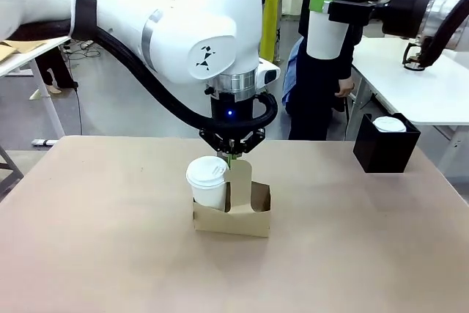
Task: Pour a drink into a cup and package it in a carrier.
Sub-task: Position the Cup Carrier in the center of the table, then insert the held 600 ml Paper Cup into the Cup Carrier.
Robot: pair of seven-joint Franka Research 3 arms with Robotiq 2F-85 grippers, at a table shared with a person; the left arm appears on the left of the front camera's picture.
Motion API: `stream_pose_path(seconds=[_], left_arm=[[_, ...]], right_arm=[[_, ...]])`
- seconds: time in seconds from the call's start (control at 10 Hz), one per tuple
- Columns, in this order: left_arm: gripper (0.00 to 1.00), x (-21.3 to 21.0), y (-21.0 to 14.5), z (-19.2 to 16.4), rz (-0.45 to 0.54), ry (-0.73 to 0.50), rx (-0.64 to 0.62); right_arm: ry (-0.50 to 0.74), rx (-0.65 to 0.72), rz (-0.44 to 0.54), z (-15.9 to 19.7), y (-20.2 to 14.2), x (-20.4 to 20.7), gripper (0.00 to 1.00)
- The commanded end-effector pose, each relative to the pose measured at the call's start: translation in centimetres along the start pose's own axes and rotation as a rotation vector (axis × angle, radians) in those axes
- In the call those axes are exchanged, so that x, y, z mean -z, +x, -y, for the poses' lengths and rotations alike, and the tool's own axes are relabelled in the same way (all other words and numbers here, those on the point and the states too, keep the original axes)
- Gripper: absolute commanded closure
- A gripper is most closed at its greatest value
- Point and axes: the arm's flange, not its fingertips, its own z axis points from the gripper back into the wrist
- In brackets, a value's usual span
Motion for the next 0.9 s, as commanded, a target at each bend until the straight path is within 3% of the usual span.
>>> stream_pose_path(seconds=[0.0,0.3,0.4,0.5,0.6,0.7,0.8], left_arm=[[0.98,-0.3,0.0,-0.2,0.018,-0.01,-0.007],[0.98,-0.3,0.0,-0.2,0.018,-0.01,-0.007],[0.4,-0.5,0.2,0.1,0.01,-0.009,0.0],[0.41,-0.8,0.1,-1.2,-0.012,-0.081,0.002],[0.0,-2.4,-0.3,-2.1,0.007,-0.126,0.015],[0.37,-4.3,-0.8,-2.9,0.029,-0.151,0.053],[0.0,-6.1,-1.1,-4.4,0.028,-0.192,0.098]], right_arm=[[0.003,0.001,0.022,0.0,0.2,0.2,0.2],[0.003,0.001,0.022,0.0,0.2,0.2,0.2],[0.003,0.001,0.022,0.0,0.2,0.2,0.2],[0.003,0.001,0.022,0.0,0.2,0.2,0.2],[0.0,0.0,0.0,0.0,0.0,0.0,0.2],[0.092,0.049,-0.01,2.5,-0.2,0.1,0.2],[0.14,0.083,-0.011,4.7,-0.9,0.2,0.2]])
